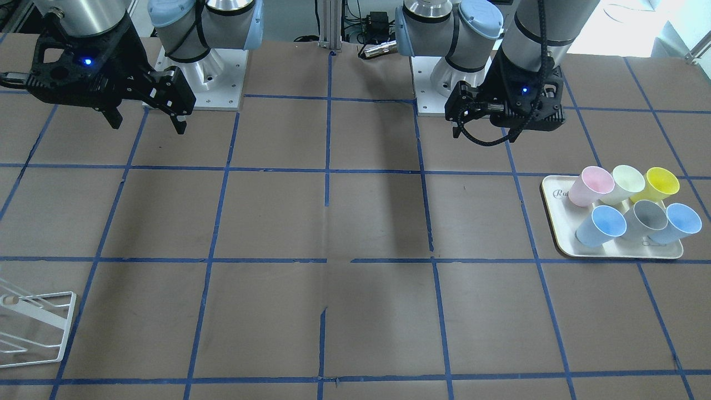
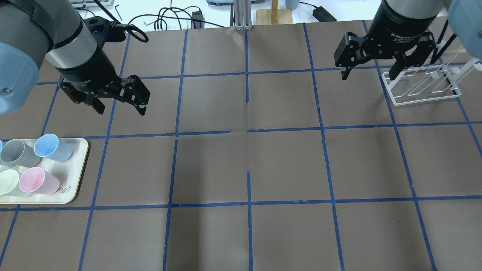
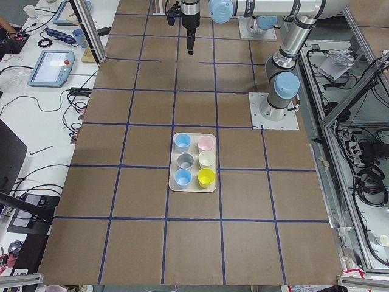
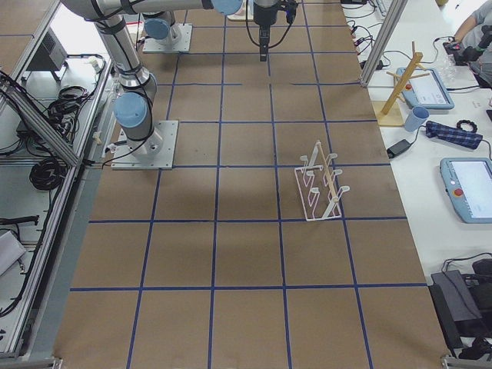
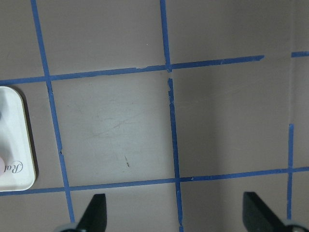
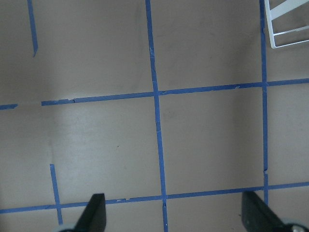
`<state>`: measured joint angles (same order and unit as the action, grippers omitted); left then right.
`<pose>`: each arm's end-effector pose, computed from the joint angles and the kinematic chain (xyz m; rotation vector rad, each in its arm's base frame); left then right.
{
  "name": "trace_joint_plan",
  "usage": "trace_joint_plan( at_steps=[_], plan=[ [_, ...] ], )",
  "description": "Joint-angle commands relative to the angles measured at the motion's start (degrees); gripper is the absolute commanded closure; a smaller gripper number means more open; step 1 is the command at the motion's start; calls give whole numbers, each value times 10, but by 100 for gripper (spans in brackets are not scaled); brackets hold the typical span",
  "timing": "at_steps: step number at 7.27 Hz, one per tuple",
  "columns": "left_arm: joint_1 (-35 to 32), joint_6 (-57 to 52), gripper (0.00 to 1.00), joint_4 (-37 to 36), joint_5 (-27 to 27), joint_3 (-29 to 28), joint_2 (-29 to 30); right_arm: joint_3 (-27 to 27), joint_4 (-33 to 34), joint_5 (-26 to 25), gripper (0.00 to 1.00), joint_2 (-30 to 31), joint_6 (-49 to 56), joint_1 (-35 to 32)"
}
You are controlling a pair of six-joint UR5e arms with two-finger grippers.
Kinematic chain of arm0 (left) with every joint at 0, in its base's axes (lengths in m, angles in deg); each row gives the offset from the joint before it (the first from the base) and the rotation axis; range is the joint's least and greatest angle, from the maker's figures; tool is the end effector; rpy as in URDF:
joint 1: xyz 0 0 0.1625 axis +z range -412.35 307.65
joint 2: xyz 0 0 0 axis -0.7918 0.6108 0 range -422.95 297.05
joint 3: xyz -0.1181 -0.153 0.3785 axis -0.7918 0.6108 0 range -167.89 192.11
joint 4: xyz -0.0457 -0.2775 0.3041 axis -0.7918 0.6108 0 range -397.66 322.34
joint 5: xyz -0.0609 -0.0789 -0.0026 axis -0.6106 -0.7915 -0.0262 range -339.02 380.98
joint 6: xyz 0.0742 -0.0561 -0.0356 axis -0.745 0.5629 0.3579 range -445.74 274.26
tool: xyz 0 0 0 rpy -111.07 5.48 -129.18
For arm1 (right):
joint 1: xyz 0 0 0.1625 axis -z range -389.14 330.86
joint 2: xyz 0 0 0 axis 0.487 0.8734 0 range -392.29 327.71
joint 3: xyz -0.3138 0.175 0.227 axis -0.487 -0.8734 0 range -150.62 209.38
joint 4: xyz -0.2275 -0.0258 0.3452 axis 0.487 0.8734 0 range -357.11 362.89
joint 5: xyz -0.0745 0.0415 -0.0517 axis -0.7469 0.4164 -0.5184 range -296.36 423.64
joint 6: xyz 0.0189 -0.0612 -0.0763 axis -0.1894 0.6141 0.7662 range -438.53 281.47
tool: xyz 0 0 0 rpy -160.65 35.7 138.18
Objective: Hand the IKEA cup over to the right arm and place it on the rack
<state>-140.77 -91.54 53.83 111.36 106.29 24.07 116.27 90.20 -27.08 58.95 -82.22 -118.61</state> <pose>-0.1196 -0.4684 0.4745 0.1157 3.1350 0.0740 0.1276 -0.4856 0.5204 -0.1156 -3.1274 0.0457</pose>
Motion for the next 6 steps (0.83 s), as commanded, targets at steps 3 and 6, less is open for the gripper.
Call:
trace_joint_plan(
  at_steps=[3, 6],
  plan=[
    [0, 40, 0, 4, -12, -1, -7, 1, 0, 0, 0, 1, 0, 0],
    [4, 43, 0, -9, -14, -5, -9, 1, -3, 1, 0, 4, 0, 0]
  ],
)
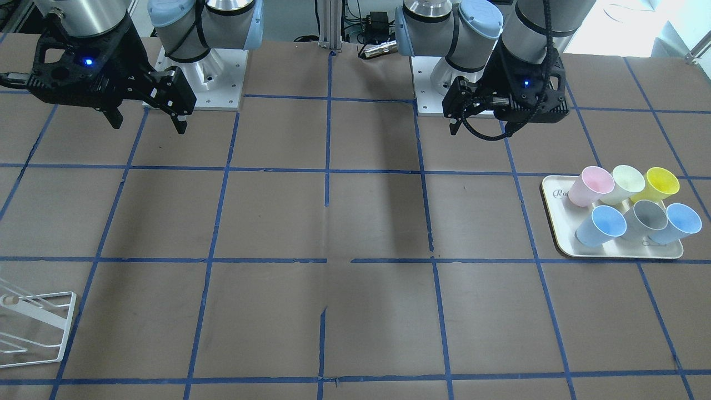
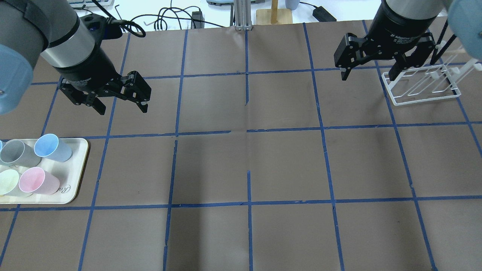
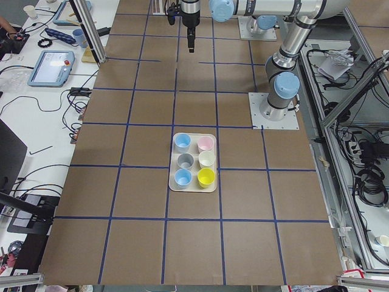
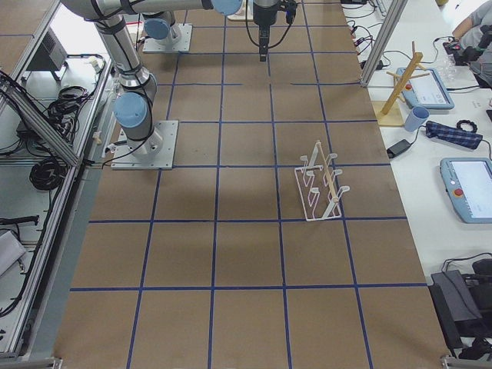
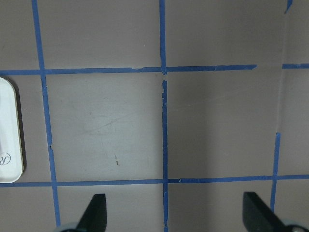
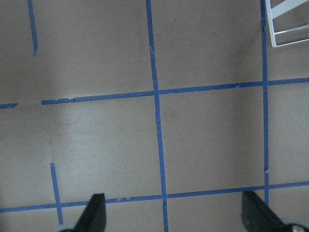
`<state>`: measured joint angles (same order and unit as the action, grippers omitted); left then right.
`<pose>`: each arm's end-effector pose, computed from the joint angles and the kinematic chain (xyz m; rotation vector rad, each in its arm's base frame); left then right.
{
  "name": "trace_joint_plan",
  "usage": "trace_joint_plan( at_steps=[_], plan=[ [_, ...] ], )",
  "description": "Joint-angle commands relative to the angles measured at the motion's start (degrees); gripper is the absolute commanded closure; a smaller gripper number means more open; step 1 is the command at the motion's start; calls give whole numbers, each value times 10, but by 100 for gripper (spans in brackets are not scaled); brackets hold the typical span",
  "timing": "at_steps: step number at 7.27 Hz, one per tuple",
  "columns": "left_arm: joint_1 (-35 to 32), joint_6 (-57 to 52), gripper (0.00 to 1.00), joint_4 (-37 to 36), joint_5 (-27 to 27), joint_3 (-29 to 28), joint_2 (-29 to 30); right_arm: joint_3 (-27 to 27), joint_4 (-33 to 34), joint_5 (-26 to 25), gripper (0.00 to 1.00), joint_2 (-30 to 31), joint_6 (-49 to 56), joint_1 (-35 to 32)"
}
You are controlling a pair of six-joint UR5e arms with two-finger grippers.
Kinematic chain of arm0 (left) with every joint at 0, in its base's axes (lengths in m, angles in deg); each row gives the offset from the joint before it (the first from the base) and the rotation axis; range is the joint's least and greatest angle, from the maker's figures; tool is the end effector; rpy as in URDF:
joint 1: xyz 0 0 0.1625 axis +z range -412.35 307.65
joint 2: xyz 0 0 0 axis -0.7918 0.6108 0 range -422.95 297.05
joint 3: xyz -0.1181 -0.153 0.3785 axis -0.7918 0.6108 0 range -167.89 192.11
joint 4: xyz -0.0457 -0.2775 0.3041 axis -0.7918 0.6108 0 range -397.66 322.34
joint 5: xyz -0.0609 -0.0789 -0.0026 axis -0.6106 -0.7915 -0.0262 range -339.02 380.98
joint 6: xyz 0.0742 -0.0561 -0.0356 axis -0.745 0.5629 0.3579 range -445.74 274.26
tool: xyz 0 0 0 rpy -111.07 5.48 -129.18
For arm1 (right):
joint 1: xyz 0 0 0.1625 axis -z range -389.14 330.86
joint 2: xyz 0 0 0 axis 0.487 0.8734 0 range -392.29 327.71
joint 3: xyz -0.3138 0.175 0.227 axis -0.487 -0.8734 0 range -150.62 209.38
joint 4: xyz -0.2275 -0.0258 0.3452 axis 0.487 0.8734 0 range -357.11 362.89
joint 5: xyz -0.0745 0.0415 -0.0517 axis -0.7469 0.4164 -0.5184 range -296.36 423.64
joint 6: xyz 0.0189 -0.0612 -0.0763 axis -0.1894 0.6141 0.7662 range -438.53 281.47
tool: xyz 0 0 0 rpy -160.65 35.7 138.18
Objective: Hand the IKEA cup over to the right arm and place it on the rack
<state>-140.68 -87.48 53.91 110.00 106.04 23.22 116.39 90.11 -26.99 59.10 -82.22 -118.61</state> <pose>-0.1214 -0.4643 0.4834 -0.0015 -3.1233 -0.0446 0.1278 -0.4844 0.5205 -0.1156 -3.1290 0.0440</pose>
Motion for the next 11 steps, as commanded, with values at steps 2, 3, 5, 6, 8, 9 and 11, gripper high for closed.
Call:
trace_joint_plan(
  at_steps=[2, 3, 5, 6, 8, 9, 11],
  plan=[
    [2, -5, 0, -4, 14, -1, 0, 2, -1, -1, 0, 2, -2, 1],
    [3, -7, 0, -3, 16, 7, 1, 4, 1, -6, 0, -3, -1, 2],
    [85, -44, 0, -2, 6, 4, 11, 2, 7, -1, 0, -9, 1, 2],
    [119, -75, 0, -2, 5, 9, 16, 3, 7, -3, 0, -10, 3, 4],
    [173, -195, 0, -10, 8, 10, 27, 5, 12, 1, 0, -12, 0, 4],
    [211, -255, 0, -11, 10, 11, 36, 4, 14, 1, 0, -14, -3, 4],
    [262, -378, 0, -20, 12, 12, 56, 4, 15, 1, 0, -16, -4, 4]
  ],
)
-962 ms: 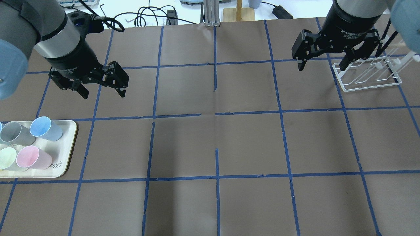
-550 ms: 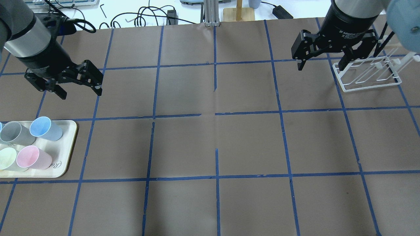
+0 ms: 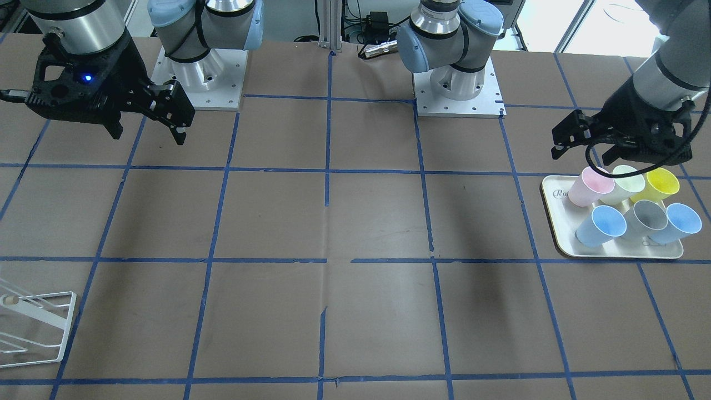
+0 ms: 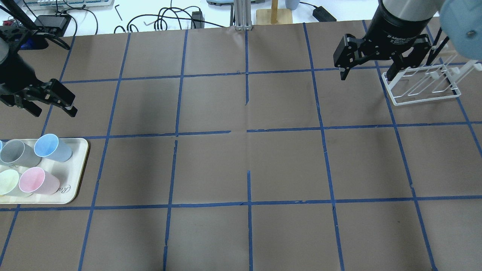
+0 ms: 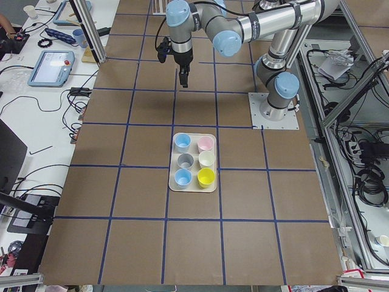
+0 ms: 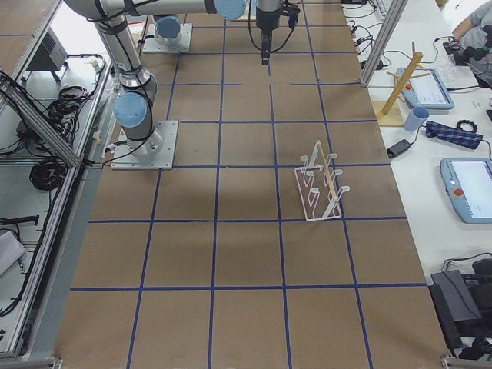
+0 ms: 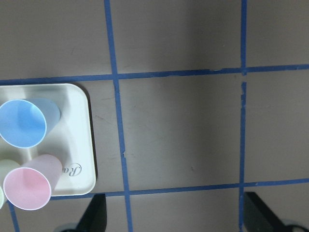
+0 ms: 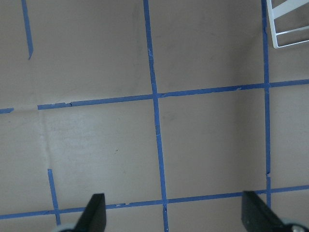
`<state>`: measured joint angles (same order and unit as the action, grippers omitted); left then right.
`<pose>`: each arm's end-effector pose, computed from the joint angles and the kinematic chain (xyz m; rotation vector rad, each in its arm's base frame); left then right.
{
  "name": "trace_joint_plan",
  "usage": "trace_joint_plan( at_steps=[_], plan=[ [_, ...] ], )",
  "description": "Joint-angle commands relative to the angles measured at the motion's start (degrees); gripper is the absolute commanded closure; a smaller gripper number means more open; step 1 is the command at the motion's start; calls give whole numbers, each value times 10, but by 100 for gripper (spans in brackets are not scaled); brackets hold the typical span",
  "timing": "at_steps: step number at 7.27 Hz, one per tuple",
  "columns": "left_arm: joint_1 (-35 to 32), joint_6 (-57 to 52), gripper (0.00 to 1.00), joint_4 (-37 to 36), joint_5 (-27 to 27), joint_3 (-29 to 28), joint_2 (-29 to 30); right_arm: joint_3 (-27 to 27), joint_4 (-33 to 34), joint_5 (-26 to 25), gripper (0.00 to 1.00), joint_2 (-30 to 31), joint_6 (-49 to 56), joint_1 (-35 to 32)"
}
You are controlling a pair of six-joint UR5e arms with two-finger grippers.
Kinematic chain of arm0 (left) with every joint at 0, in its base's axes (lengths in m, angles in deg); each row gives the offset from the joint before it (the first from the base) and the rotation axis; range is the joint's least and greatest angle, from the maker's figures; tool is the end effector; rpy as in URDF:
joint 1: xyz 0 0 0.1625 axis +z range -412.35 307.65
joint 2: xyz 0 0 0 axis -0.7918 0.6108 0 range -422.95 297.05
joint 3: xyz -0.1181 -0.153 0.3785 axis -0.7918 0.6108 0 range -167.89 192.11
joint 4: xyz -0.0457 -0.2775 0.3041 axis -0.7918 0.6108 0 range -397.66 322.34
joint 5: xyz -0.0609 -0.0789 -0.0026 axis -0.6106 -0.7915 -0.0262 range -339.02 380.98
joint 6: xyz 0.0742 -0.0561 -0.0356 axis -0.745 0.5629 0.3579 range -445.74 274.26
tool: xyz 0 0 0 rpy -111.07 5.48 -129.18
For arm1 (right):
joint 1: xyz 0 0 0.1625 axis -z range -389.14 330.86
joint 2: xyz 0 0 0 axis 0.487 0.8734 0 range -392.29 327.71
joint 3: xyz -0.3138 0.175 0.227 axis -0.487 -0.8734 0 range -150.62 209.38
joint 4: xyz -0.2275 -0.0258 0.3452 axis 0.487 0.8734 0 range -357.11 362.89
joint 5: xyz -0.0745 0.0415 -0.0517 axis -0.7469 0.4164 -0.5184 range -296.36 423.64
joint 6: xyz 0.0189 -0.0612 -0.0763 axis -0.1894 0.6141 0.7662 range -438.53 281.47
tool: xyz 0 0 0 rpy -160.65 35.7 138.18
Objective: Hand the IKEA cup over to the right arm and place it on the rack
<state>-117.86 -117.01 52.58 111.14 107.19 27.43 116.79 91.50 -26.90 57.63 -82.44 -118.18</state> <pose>0.0791 -0.4942 0.4411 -0.1831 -3.0891 -0.1381 0.1241 -0.4962 0.5070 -0.1334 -3.1297 0.0308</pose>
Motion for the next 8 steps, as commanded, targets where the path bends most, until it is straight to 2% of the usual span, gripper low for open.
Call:
trace_joint_plan(
  at_steps=[1, 3, 5, 8],
  plan=[
    [50, -145, 0, -44, 3, 1, 29, 0, 1, -1, 0, -3, 0, -2],
    [97, -255, 0, -67, 3, 2, 65, 0, 1, 0, 0, -4, 1, -2],
    [127, -384, 0, -140, 2, 10, 105, 0, 2, 2, 0, -3, -3, -2],
    [164, -516, 0, -276, 3, 59, 149, 0, 1, 10, 0, -3, -3, -2]
  ],
)
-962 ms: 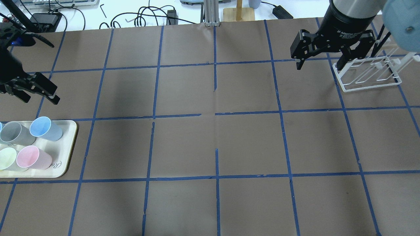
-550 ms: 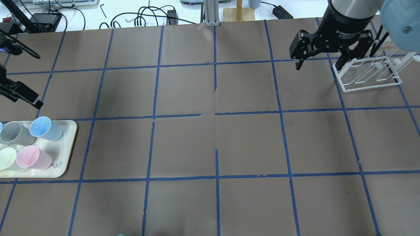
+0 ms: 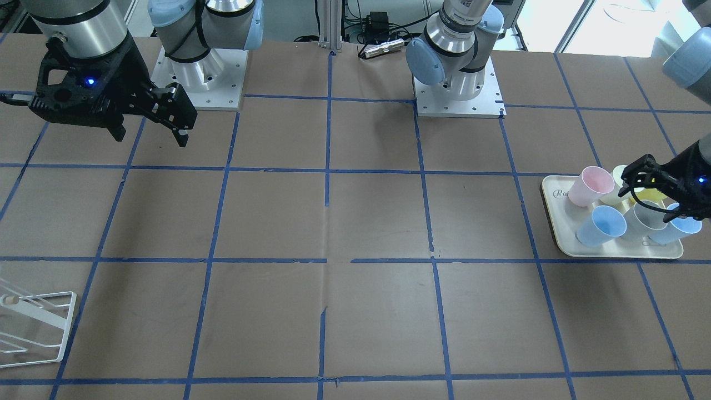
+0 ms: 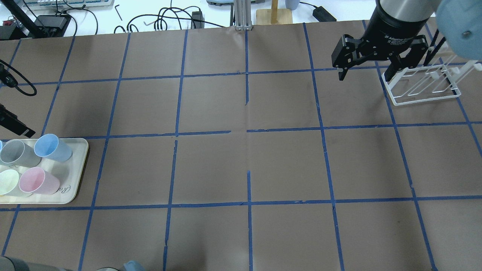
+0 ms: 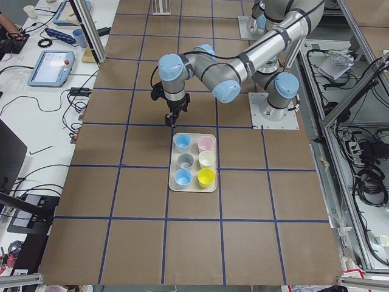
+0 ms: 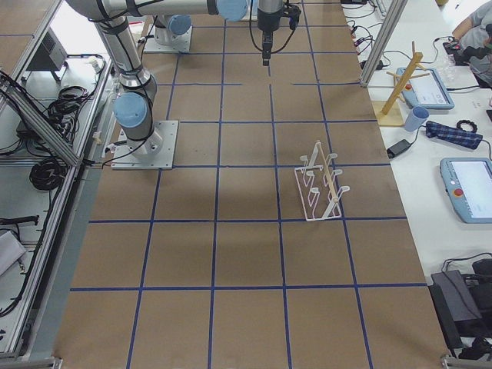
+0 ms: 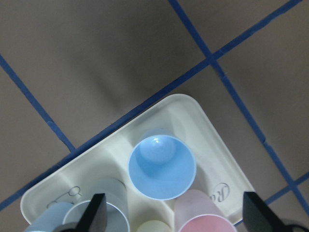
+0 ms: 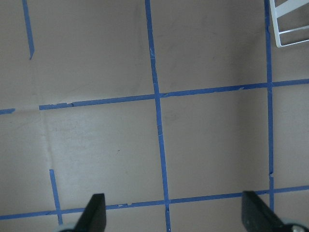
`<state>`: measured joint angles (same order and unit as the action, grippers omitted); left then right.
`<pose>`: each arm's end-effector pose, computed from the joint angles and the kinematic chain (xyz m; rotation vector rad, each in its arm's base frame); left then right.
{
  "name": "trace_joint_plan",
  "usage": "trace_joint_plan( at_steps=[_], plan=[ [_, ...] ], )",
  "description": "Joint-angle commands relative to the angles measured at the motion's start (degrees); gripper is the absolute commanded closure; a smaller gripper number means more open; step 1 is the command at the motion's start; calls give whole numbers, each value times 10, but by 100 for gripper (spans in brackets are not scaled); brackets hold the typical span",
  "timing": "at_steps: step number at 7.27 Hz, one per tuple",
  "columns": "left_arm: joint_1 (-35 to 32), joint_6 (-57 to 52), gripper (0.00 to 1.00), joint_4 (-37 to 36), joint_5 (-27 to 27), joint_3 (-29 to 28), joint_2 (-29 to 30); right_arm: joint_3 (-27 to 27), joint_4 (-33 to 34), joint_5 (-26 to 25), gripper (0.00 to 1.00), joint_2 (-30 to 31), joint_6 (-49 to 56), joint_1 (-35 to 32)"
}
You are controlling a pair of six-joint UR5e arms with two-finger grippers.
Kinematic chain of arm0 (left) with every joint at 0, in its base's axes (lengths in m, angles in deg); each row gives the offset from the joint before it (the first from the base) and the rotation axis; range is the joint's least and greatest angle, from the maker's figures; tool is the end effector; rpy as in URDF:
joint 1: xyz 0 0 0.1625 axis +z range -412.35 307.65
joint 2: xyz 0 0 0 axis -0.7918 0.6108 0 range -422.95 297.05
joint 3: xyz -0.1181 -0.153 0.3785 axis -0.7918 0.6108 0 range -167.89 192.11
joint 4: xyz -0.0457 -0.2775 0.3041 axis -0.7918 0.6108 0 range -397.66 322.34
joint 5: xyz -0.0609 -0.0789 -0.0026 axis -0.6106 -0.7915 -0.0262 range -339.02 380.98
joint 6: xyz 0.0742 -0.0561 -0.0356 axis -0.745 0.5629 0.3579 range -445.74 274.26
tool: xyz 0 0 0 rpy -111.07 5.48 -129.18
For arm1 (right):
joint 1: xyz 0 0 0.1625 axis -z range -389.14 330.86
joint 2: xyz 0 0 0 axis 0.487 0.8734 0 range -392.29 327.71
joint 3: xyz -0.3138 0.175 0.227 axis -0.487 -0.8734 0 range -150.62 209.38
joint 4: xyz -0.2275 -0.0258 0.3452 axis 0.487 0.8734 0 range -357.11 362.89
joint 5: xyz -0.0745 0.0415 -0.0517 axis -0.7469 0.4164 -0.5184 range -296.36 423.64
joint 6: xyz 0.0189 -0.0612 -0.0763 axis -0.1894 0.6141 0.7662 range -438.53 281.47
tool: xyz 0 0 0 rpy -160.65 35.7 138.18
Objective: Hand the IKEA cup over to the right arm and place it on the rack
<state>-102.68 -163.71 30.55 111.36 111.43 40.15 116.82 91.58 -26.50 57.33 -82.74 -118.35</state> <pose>0.2539 -0.5137 0.3261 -1.0286 -2.9621 -0.0177 0.1262 -0.4977 0.5043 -0.1371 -3.1366 0.0238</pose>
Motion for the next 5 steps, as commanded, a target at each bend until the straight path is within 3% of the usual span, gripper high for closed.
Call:
trace_joint_plan(
  at_steps=[1, 5],
  plan=[
    [12, -54, 0, -55, -1, 19, 37, 0, 0, 14, 0, -1, -1, 0],
    [12, -85, 0, -56, 16, 16, 79, 1, 0, 15, 0, -1, -1, 0]
  ],
)
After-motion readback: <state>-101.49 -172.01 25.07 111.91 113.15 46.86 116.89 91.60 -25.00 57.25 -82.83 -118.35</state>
